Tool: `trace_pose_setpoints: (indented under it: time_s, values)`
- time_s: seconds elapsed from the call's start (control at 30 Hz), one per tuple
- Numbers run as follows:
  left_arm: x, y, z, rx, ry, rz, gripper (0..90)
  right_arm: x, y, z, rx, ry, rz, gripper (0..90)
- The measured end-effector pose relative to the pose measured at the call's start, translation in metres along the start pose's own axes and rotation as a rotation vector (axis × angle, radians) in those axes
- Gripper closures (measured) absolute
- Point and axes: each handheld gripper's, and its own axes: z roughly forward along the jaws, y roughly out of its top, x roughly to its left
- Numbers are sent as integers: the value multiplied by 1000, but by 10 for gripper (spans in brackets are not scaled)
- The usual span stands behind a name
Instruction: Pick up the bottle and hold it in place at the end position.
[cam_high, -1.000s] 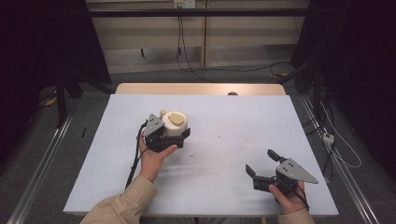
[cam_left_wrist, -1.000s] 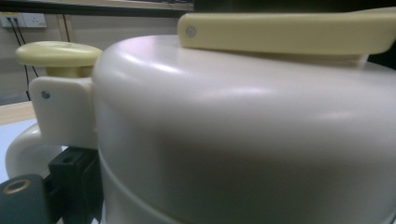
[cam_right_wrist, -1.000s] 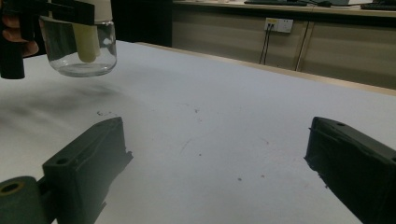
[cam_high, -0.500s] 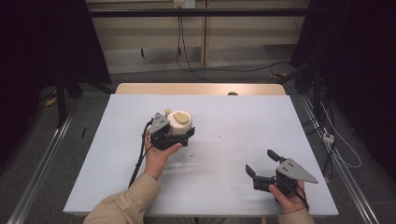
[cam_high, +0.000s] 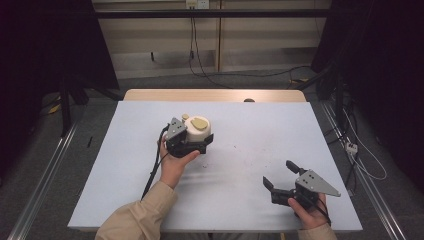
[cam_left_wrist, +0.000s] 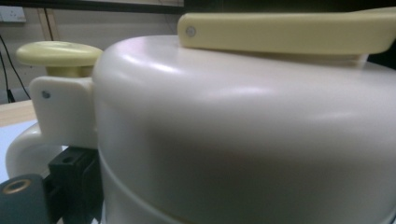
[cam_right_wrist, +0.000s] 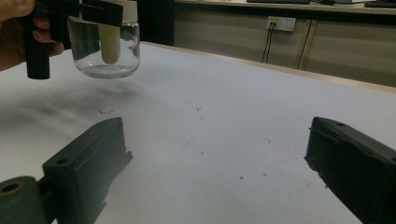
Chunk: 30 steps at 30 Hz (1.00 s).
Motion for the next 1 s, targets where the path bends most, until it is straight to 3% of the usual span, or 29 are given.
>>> trace_pose_setpoints:
  time_s: [0.13,0.43,0.5,0.77,1.0]
  values:
    - [-2,3,5,3,-2,12,64,-1,0,0,1,-2,3,45]
    - [-3,0,19,19,17,-13,64,-1,0,-1,-2,1,3,45]
    - [-4,-1,22,23,19,2,64,0,0,-1,-3,2,3,45]
    - [-5,-4,33,35,23,-8,64,-2,0,-2,-4,-2,5,45]
    - [-8,-3,42,28,11,-3,64,-1,0,-1,-4,2,5,45]
